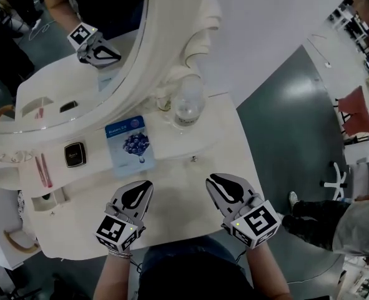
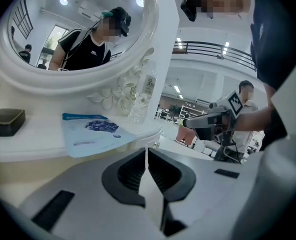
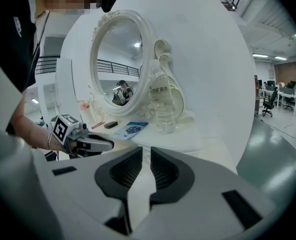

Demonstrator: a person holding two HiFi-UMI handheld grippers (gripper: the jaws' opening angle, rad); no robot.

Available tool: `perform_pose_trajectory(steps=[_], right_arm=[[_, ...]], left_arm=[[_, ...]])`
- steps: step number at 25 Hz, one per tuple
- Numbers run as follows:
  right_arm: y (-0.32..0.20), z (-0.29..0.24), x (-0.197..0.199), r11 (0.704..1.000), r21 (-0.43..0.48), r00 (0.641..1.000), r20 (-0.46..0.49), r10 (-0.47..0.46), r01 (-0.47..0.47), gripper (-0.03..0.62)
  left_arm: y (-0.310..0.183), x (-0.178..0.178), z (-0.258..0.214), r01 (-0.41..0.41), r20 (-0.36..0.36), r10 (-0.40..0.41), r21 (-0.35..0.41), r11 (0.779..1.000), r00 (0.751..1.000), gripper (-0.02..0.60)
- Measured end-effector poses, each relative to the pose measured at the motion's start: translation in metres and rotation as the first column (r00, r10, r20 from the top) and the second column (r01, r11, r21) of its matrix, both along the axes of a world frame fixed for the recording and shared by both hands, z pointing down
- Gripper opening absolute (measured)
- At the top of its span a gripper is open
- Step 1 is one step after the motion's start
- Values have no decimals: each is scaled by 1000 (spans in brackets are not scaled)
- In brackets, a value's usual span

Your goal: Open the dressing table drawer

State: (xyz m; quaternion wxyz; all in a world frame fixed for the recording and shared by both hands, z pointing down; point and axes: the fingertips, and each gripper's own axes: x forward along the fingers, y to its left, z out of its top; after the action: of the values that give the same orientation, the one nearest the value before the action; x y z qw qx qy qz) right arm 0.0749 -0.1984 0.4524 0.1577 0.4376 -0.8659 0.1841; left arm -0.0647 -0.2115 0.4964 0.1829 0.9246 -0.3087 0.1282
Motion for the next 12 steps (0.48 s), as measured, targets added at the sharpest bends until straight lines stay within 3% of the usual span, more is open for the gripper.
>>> perform_pose_trajectory(steps=[12], right_arm=[[-20, 44, -8, 996, -92, 1000, -13, 11, -12, 89]], left_arm=[[-11, 10, 30, -19, -4, 19, -71, 997, 1000, 20]])
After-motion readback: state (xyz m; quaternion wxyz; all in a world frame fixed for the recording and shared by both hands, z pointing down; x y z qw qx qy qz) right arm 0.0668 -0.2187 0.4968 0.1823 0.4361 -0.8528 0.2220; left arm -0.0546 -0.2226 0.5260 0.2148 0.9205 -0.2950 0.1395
